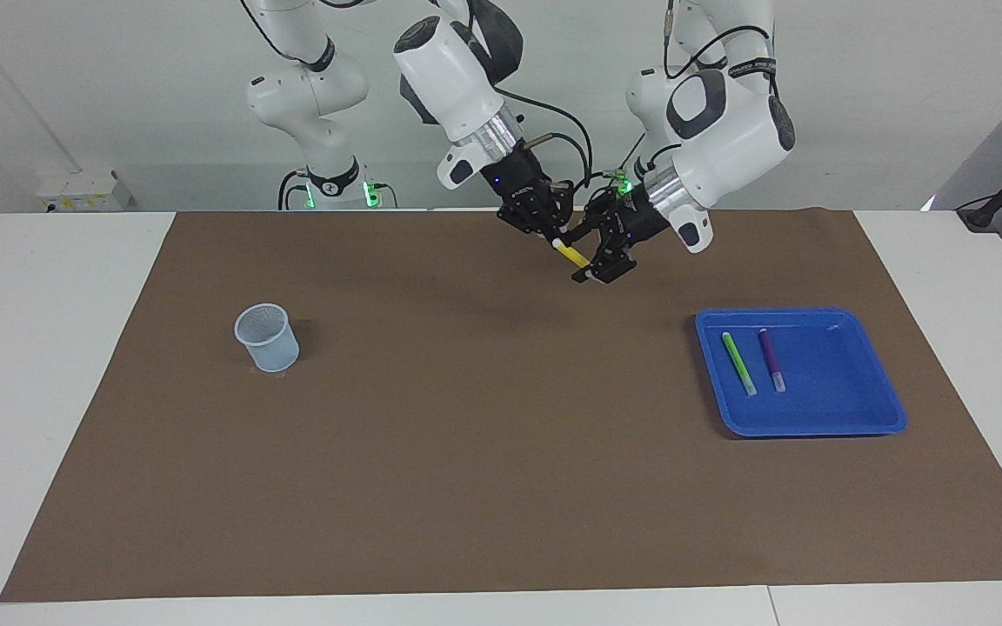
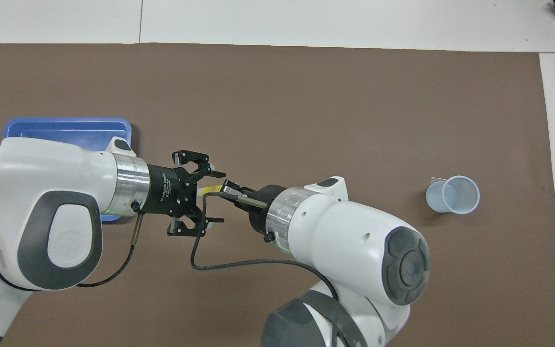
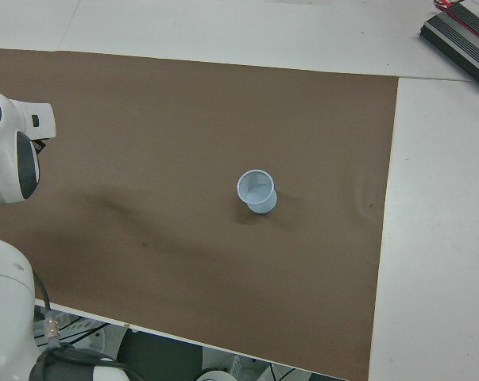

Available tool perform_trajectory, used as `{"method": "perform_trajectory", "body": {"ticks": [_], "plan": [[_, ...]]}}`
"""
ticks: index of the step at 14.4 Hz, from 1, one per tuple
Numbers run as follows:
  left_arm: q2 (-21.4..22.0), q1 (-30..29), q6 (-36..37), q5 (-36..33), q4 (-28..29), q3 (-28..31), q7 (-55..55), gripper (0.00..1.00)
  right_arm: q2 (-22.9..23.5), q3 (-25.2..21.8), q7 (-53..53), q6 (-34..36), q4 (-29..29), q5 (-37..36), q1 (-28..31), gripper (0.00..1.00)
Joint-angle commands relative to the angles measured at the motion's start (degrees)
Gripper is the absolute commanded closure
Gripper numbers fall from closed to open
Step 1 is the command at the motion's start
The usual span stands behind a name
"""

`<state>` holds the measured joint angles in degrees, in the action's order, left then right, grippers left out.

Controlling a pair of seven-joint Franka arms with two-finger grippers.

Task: Right arm passes pens to left for tray arrangement
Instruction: 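Close the left gripper on the yellow pen held by the right gripper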

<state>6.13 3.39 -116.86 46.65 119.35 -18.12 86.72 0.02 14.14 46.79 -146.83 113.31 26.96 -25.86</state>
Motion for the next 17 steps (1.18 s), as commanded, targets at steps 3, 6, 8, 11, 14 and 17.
{"method": "perform_trajectory", "body": {"ticks": [3, 6, 8, 11, 14, 17], "plan": [[2.5, 0.6, -0.3, 1.3, 1.8, 0.6, 0.6, 0.57, -0.5, 0.1, -1.6, -1.4, 0.9, 1.7, 0.5, 1.00], [2.6, 0.6, -0.4, 1.3, 1.7, 0.6, 0.6, 1.00, -0.5, 0.1, -1.8, -1.4, 0.9, 1.7, 0.5, 1.00], [2.6, 0.6, -0.3, 0.9, 1.3, 0.6, 0.0, 1.00, -0.5, 0.1, -1.9, -1.4, 0.9, 1.7, 0.6, 1.00], [2.6, 0.6, -0.4, 0.9, 1.2, 0.6, 0.8, 1.00, -0.4, 0.1, -1.9, -1.3, 0.9, 1.7, 0.6, 1.00], [2.6, 0.4, -0.3, 0.9, 1.2, 0.6, 1.0, 1.00, -0.3, 0.0, -1.8, -0.6, 0.5, 1.7, 1.3, 1.00], [2.6, 0.1, -0.3, 0.9, 1.2, 0.6, 0.8, 1.00, -0.1, 0.0, -1.7, -0.6, 0.2, 1.7, 1.4, 0.00]]}}
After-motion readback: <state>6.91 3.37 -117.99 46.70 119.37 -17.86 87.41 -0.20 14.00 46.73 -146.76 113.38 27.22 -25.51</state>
